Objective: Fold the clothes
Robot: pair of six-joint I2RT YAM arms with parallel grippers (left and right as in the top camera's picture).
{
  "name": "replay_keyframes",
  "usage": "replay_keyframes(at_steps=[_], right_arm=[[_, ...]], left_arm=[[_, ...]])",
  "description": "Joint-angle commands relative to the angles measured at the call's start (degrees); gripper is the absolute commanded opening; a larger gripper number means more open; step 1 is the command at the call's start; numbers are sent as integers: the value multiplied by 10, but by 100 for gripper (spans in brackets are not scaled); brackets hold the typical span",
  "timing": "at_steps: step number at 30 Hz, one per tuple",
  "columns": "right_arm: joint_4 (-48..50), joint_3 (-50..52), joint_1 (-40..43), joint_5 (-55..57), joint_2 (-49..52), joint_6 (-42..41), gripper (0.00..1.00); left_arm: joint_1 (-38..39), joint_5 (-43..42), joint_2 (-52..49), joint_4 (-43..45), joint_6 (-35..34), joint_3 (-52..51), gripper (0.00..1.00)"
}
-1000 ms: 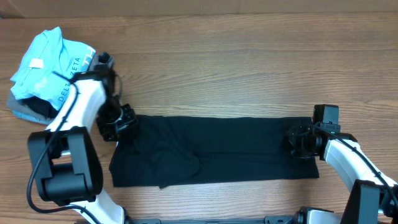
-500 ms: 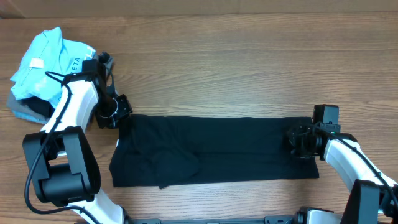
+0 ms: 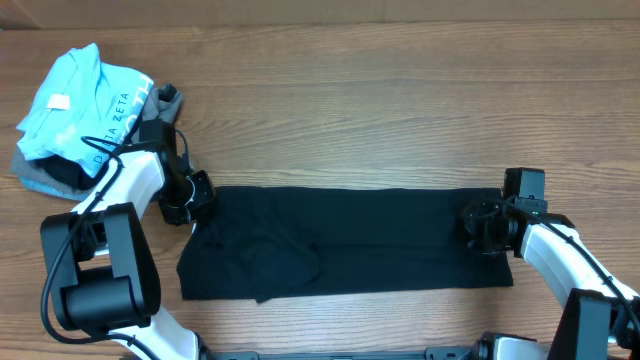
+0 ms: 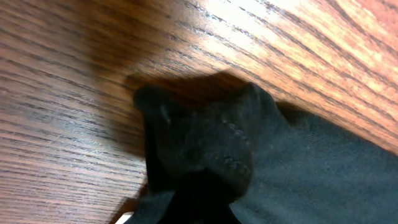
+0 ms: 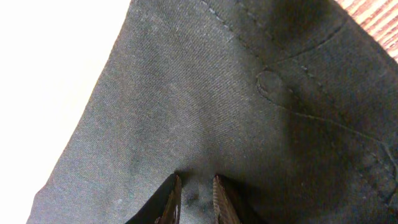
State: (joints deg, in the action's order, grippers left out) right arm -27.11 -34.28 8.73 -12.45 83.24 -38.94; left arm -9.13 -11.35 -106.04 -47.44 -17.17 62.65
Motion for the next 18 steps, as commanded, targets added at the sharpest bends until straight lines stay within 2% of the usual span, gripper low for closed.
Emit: replay_keyframes(at_steps=[1,3,6,7,11,13,15,18], right_arm=[[-24,25,0,34,17,4,22],[-24,25,0,34,17,4,22],[-26,25,0,34,17,4,22],[-27,25,0,34,17,4,22],[-28,25,0,34,17,4,23],[-30,25,0,34,17,3,22],[-31,25,0,34,17,4,22],[-33,25,0,34,17,4,22]], left_arm=[[-39,-1,7,2,9,0,4],[-61,-1,7,1,21,4,4],[-94,-1,7,-4,38,7,12],[-102,-1,7,-6,42,7,17],[-133,-22,7,-12,64,9,50],[-140,-22,7,-13,71,10,50],[-145,-23,7,-17,82,14,43],[-149,-59,8,-22,103,21,41]])
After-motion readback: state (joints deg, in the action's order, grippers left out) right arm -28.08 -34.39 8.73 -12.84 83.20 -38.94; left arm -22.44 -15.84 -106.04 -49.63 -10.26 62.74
